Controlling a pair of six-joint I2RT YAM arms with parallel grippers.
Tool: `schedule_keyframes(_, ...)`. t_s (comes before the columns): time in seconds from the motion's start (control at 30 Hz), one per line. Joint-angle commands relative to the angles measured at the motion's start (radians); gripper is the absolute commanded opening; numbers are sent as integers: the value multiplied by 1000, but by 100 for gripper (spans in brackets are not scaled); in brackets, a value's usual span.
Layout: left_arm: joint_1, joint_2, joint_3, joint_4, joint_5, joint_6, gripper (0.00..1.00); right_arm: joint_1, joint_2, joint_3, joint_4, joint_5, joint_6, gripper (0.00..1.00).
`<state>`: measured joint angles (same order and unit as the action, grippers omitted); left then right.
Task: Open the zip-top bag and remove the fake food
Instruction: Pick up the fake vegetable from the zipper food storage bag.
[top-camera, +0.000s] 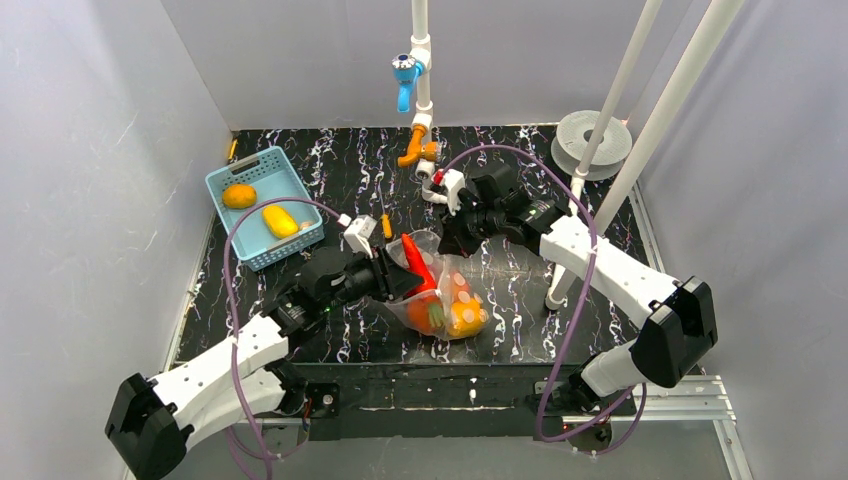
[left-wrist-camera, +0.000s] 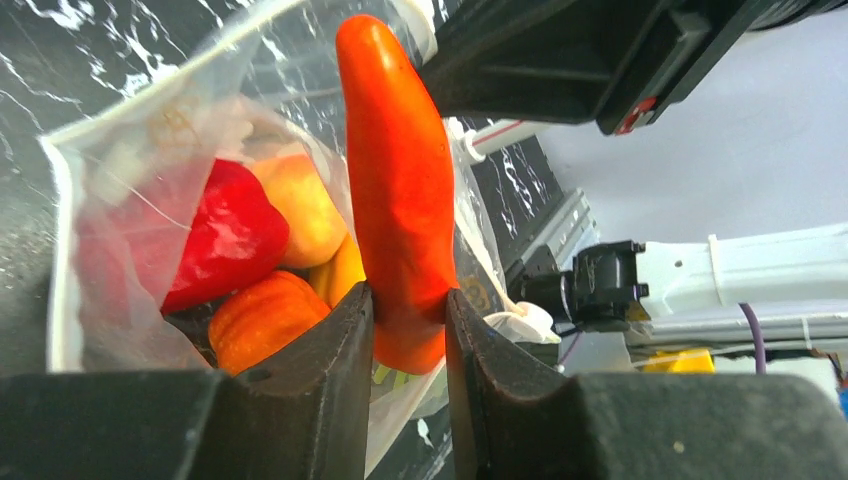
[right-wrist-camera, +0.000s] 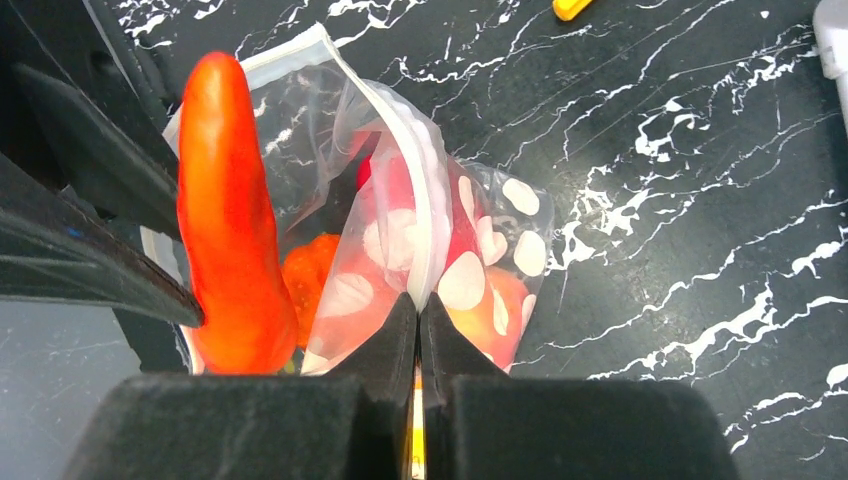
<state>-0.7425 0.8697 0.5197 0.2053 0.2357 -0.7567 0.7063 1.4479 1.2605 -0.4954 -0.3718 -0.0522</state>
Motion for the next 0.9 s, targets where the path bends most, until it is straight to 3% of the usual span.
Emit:
schedule_keyframes(0.0,-1,-84,-20,4,-137,38,0,-7,-39,-2,32,-77,-13,1)
schedule_keyframes(0.4,-1,-218,-50,30,-292,49,0,0,-39,-9,23,-133,-27,1)
schedule_keyframes(0.87,3,-303,40,-102,-390,132,0,2,-38,-10,18,-141,-35,1)
